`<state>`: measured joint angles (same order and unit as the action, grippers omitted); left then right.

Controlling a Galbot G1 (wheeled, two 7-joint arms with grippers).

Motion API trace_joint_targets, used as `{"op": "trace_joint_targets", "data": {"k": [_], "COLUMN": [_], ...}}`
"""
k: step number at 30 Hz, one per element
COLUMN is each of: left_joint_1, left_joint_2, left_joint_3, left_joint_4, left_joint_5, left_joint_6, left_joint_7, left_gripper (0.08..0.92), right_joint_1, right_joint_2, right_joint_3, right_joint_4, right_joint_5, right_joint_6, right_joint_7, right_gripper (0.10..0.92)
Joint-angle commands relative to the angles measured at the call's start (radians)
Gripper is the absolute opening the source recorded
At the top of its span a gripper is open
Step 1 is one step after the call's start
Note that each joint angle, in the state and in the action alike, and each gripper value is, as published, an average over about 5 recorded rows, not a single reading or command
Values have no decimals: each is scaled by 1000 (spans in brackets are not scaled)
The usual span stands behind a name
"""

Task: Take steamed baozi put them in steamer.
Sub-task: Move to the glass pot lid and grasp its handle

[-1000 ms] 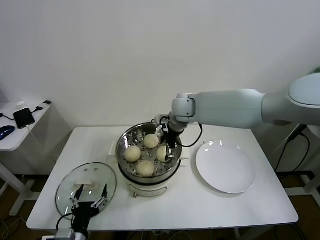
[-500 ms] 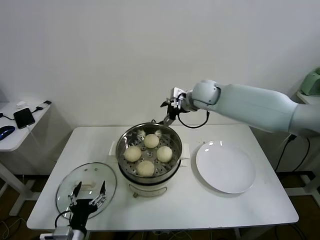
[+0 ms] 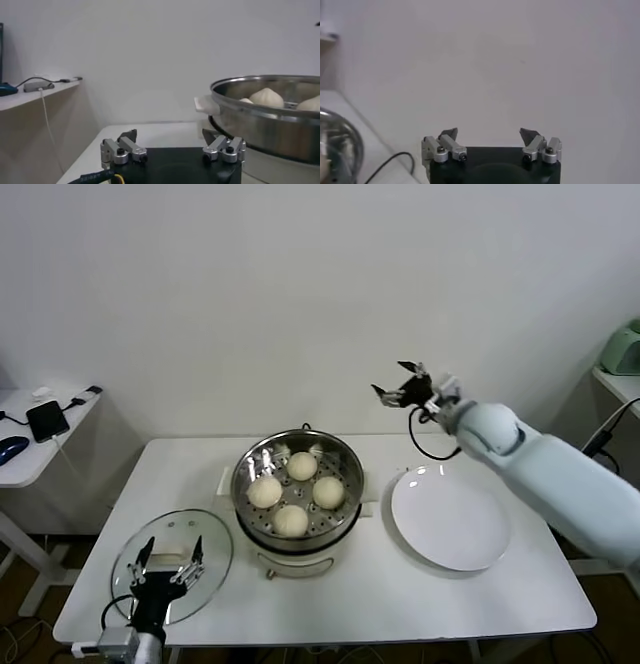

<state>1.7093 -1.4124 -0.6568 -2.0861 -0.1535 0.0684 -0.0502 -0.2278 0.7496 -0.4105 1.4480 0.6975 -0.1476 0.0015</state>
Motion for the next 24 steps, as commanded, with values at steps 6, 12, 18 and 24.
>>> {"op": "trace_joint_targets", "data": {"k": [6, 12, 18, 24], "left_joint_1": [-15, -25, -28, 5], "left_joint_2": [-6, 14, 51, 130], "left_joint_3": [-15, -33, -60, -62], "left_joint_4": [26, 72, 138, 280], "left_joint_5": [70, 320, 700, 1120], "left_joint_6": [-45, -134, -214, -226], "left_joint_7": [-31, -114, -278, -446], "left_gripper": [823, 823, 823, 823], "right_joint_1": [-961, -1065, -1152, -1210], "right_joint_2": [275, 447, 563, 596], "right_joint_3": [947, 980, 1000, 991], "right_joint_4": [54, 83, 137, 165], "right_joint_5": [-399, -434, -471, -488], "right_joint_6": [313, 407, 356, 327], "right_joint_7": [-15, -60, -60, -57], "right_gripper": [823, 823, 823, 823]}}
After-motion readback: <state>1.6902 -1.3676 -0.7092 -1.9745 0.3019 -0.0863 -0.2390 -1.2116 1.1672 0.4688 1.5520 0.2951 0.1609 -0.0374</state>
